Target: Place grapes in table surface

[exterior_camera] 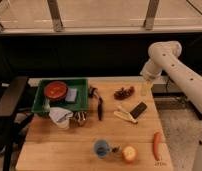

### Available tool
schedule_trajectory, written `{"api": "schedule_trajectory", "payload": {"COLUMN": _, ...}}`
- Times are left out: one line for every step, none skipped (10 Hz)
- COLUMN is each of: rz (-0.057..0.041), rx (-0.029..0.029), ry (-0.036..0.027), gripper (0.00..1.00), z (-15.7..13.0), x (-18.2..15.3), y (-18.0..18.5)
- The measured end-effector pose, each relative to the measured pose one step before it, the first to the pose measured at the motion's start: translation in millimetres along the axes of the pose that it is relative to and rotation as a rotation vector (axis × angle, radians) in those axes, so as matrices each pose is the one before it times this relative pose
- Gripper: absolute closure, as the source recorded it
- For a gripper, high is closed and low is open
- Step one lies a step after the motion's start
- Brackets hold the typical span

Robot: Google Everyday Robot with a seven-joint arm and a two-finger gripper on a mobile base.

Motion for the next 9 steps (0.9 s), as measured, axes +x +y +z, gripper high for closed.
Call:
{"api": "schedule_trajectory", "payload": {"rz": -0.04878, "rx": -0.00796, "ry": -0.01241, "gripper": 0.2, "z": 5.57, "x": -10.87, "y": 1.59}}
{"api": "schedule_trajectory", "payload": {"rz": -0.06461, "rx": -0.00059, "ry": -0.00639, "gripper": 0.2, "z": 8.93, "x": -10.11, "y": 2.36}}
{"api": "schedule_trajectory", "payload": {"rz": -0.05206, "rx": 0.00179, "ry": -0.00527, "gripper": 0.2, "z": 8.14, "x": -9.96, "y": 1.72}}
{"api": "schedule_trajectory", "payload": {"rz": -0.05915, "rx": 0.00275, "ry": -0.00591, "gripper": 0.2, "z": 11.31, "x": -15.57, "y": -0.37}}
{"api": "schedule_trajectory", "payload": {"rz": -0.04459, "rx": 0.00085, "ry": -0.00275, "gripper": 0.2, "z": 10.63, "x": -13.35, "y": -2.75}}
{"api": "schedule_trajectory", "payload": {"rz": -0.0276, "rx": 0.00111, "ry": 0.0035, "gripper": 0.2, "z": 7.41, "x": -5.37, "y": -4.02}}
{"api": "schedule_trajectory", "payload": {"rz": -0.02263, "rx": 0.00065, "ry": 0.00129, "gripper": 0.2, "z": 8.24, "x": -4.37, "y": -9.41}}
{"api": "schedule_trajectory", "payload": {"rz": -0.00863, "rx": -0.00497, "ry": 0.00471, "gripper": 0.2, "z": 8.95, "x": 0.31, "y": -10.62}}
{"api": "schedule_trajectory", "payload": {"rz": -0.00461, "rx": -0.00759, "ry": 0.00389, "gripper": 0.2, "z": 11.56, "x": -1.6, "y": -7.33}}
